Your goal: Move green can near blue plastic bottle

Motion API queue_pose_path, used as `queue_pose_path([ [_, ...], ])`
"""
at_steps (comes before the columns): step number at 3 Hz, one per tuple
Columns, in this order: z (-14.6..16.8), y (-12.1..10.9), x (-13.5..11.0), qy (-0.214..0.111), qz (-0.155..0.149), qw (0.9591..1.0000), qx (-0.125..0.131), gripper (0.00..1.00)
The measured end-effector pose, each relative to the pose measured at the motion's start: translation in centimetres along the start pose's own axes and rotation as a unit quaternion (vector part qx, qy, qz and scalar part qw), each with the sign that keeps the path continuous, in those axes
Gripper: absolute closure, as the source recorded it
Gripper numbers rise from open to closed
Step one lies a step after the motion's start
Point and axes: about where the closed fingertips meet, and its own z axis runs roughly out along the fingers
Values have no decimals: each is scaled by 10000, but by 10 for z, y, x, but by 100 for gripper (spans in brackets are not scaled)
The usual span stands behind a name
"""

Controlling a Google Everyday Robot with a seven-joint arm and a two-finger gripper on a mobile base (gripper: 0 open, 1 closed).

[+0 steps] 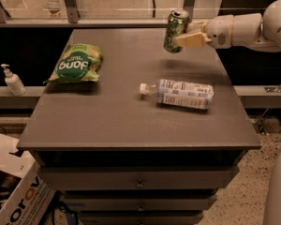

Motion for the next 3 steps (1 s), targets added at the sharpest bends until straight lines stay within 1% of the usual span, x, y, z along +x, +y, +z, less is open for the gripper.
queue_pose_path([
  [1,-37,30,20,282,-282,9983,-437,100],
  [2,-63,49,40,578,-508,9933,-860,100],
  [3,-63,58,42,625,-512,9913,-1042,100],
])
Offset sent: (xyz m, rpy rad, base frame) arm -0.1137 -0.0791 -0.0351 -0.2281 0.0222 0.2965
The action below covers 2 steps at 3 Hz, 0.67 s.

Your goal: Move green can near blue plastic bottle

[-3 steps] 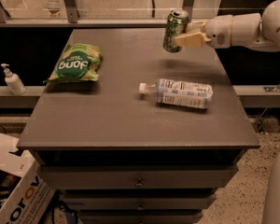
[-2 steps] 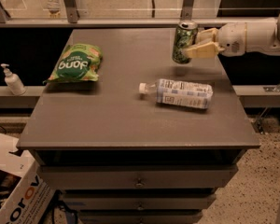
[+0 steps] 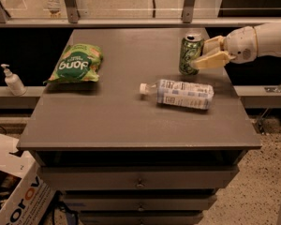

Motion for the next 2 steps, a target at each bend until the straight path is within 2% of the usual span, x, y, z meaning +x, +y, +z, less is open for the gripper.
queue_pose_path([
  [1,0,0,0,0,0,10000,-1,100],
  [2,12,-3,0,54,-74,9998,-189,100],
])
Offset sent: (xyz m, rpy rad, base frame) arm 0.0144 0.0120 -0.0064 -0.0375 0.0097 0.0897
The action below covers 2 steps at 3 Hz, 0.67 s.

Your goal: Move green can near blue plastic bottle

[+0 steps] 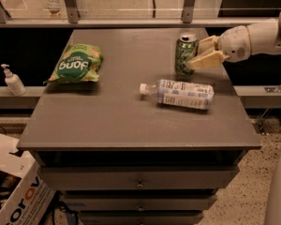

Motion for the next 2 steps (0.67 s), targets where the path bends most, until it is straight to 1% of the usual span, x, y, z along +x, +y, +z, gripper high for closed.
queue_pose_path([
  [1,-7,3,7,77,16,9998,-165,100],
  [2,-24,11,11,132,61,9995,-287,100],
])
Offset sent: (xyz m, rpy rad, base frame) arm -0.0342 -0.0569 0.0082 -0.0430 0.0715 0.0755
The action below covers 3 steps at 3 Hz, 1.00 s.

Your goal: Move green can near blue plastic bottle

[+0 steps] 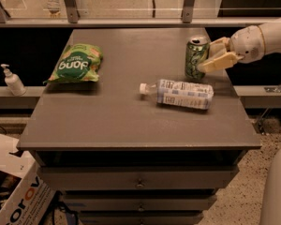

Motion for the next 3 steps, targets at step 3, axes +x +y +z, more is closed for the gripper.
queue_pose_path([
  [3,-27,40,22,-83,374,9984,-404,100],
])
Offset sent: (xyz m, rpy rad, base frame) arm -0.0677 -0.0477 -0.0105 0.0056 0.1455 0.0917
